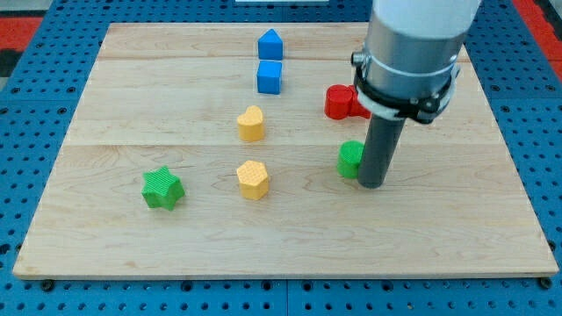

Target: Push the red star to the top of the red circle

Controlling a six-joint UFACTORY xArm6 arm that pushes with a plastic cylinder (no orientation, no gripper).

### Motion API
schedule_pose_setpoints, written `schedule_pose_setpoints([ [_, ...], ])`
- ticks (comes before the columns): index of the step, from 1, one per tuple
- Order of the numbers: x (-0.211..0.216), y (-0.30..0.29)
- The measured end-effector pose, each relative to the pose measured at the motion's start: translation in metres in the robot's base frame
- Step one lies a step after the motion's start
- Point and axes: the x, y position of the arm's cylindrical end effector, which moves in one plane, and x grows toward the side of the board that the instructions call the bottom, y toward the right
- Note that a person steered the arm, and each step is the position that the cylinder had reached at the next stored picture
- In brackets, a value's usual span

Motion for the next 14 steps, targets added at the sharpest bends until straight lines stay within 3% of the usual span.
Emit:
schedule_pose_setpoints([
  [1,-0.007,0.029],
  [4,-0.089,0.078],
  [5,-0.089,0.094],
  [8,-0.075,0.017],
  [10,-0.167,0.010],
  [12,-0.208,0.014],
  [13,-0.244,0.043],
  [14,-0.233,0.111],
])
